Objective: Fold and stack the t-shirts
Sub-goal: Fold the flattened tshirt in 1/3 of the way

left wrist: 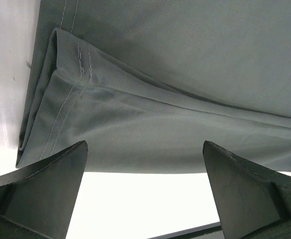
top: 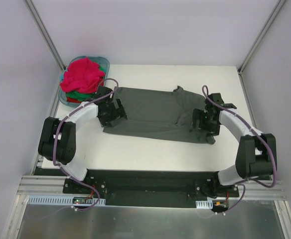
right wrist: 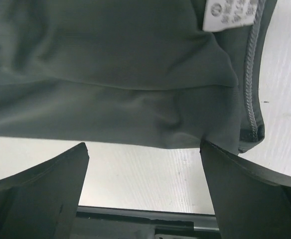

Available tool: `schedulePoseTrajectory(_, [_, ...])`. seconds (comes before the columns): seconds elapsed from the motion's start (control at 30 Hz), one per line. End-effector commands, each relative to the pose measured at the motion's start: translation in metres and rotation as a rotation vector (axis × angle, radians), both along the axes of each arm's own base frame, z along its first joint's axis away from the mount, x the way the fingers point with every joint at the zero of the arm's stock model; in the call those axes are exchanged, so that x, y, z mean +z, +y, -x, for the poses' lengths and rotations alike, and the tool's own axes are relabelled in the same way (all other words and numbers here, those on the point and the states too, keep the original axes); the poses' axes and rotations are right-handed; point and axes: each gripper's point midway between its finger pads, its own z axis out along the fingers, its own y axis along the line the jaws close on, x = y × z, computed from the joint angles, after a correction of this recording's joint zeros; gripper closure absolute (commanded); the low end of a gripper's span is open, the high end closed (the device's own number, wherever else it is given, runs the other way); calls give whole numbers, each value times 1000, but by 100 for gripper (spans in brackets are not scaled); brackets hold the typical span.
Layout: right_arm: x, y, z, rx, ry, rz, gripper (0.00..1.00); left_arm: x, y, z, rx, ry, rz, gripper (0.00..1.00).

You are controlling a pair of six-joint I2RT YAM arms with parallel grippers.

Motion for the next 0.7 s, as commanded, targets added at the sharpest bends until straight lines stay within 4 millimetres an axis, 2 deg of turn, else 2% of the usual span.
schedulePoseTrajectory(0.0, [-29, -12, 5, -97, 100, -5, 4, -11, 2, -6, 14, 30, -31, 1])
schedulePoseTrajectory(0.1, [-45, -9, 8, -113, 152, -53, 4, -23, 8, 0, 25, 63, -57, 1])
schedulePoseTrajectory(0.17, [-55, -14, 13, -136, 178, -28, 4, -30, 12, 8, 20, 82, -68, 1])
schedulePoseTrajectory(0.3, [-62, -23, 33, -185, 217, -18, 4, -49, 20, 37, 22, 154, -91, 1])
schedulePoseTrajectory(0.53, [-49, -36, 77, -232, 225, 27, 4, -58, 34, 94, 37, 205, -94, 1])
schedulePoseTrajectory(0.67, [-45, -35, 95, -250, 220, 16, 4, -51, 26, 119, 21, 200, -26, 1])
